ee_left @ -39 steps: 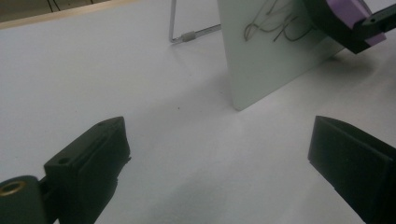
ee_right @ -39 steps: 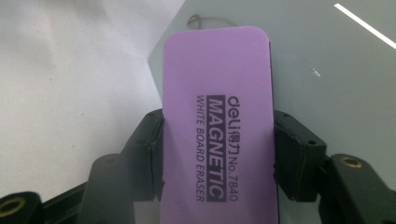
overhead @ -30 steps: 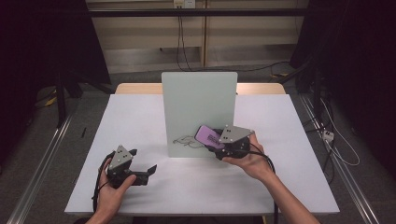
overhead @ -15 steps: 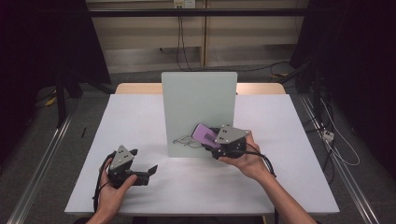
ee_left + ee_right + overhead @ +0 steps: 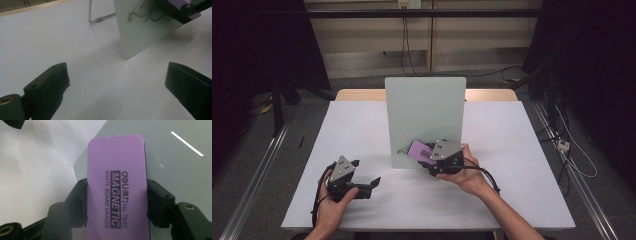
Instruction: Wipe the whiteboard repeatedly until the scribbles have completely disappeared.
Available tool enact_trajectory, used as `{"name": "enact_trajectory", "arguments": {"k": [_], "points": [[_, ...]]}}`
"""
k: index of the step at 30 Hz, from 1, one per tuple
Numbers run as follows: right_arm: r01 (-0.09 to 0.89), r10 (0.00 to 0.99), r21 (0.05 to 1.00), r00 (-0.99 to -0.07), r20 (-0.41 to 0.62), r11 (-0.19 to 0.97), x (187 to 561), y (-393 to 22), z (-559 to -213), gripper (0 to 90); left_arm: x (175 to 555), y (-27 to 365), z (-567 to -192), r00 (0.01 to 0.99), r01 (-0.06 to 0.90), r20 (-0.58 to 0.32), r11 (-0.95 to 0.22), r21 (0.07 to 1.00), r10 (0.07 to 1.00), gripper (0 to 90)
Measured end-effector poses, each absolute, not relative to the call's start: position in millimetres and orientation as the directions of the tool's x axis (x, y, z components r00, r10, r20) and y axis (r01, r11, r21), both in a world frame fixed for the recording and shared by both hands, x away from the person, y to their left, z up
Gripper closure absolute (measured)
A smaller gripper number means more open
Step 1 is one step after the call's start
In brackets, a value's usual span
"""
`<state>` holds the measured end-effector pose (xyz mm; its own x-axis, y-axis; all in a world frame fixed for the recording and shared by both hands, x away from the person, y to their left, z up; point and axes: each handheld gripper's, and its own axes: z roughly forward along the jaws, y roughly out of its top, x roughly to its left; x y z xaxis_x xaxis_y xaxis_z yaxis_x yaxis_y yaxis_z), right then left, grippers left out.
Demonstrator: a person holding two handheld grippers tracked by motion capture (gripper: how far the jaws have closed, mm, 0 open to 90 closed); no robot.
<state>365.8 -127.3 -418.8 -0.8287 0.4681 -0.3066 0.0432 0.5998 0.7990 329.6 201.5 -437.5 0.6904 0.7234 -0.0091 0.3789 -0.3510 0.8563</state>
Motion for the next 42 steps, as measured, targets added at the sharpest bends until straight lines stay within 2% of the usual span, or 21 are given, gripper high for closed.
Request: {"name": "enact_trajectory", "arguments": {"k": [12, 20, 31, 42], "points": [[0.031, 0.403, 0.769, -0.865, -0.300, 0.639, 363, -104, -437, 41.6, 329, 202, -438, 0.688, 0.381, -0.011, -0.348, 0.856, 0.725, 5.0], [0.012, 0.403, 0.761, -0.853, -0.330, 0.648, 362, -103, -436, 41.6, 329, 203, -437, 0.687, 0.384, -0.018, -0.342, 0.858, 0.726, 5.0], [0.011, 0.503, 0.818, -0.793, -0.343, 0.575, 371, -132, -399, 41.6, 328, 206, -435, 0.690, 0.373, -0.012, -0.340, 0.863, 0.724, 5.0], [-0.005, 0.504, 0.813, -0.783, -0.365, 0.582, 370, -126, -401, 41.5, 329, 203, -436, 0.691, 0.380, -0.017, -0.343, 0.859, 0.723, 5.0]]}}
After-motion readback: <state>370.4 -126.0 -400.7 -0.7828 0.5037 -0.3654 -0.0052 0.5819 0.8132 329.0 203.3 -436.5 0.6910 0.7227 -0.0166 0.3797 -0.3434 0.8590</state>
